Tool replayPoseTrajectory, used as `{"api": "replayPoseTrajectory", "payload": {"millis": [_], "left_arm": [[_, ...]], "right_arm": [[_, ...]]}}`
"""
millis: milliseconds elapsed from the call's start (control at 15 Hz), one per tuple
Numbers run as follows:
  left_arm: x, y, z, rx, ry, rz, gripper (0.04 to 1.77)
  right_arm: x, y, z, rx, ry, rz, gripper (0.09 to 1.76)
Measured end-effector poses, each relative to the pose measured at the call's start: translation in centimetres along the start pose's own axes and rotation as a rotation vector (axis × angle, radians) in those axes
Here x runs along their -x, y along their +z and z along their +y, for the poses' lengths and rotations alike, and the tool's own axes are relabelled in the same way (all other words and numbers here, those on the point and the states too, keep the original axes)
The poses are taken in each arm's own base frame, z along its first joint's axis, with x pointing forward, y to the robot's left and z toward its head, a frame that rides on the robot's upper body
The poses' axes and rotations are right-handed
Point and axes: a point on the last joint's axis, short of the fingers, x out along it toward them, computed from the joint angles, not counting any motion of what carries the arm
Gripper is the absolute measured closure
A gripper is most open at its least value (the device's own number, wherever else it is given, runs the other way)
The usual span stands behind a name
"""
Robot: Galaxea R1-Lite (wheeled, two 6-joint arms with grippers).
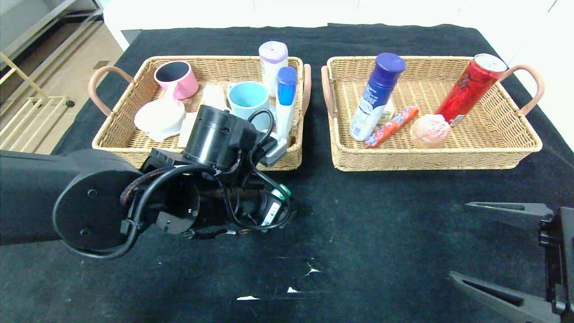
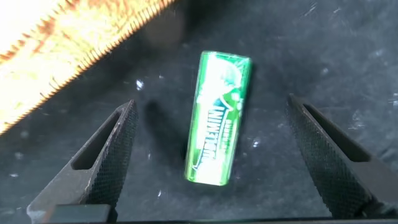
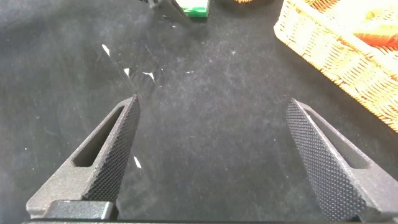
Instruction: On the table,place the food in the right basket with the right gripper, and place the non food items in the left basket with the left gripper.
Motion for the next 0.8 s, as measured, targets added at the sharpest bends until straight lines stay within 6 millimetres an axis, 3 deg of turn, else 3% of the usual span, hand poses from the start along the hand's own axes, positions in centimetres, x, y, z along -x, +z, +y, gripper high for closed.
{"api": "replayPoseTrajectory", "payload": {"millis": [400, 533, 800], "left_arm": [[-0.81, -0.02, 0.03, 0.009, 0.007, -0.009, 0.15], [-0.93, -0.08, 0.0, 0.009, 0.006, -0.005, 0.52], [-1.12, -0.15, -0.07, 0.01, 0.006, 0.0, 0.99]], "right_arm": [[0.0, 0.0, 0.0, 0.0, 0.0, 0.0, 0.14], [0.0, 0.0, 0.0, 0.0, 0.0, 0.0, 0.14], [0.0, -0.03, 0.02, 0.001, 0.001, 0.0, 0.14]]}}
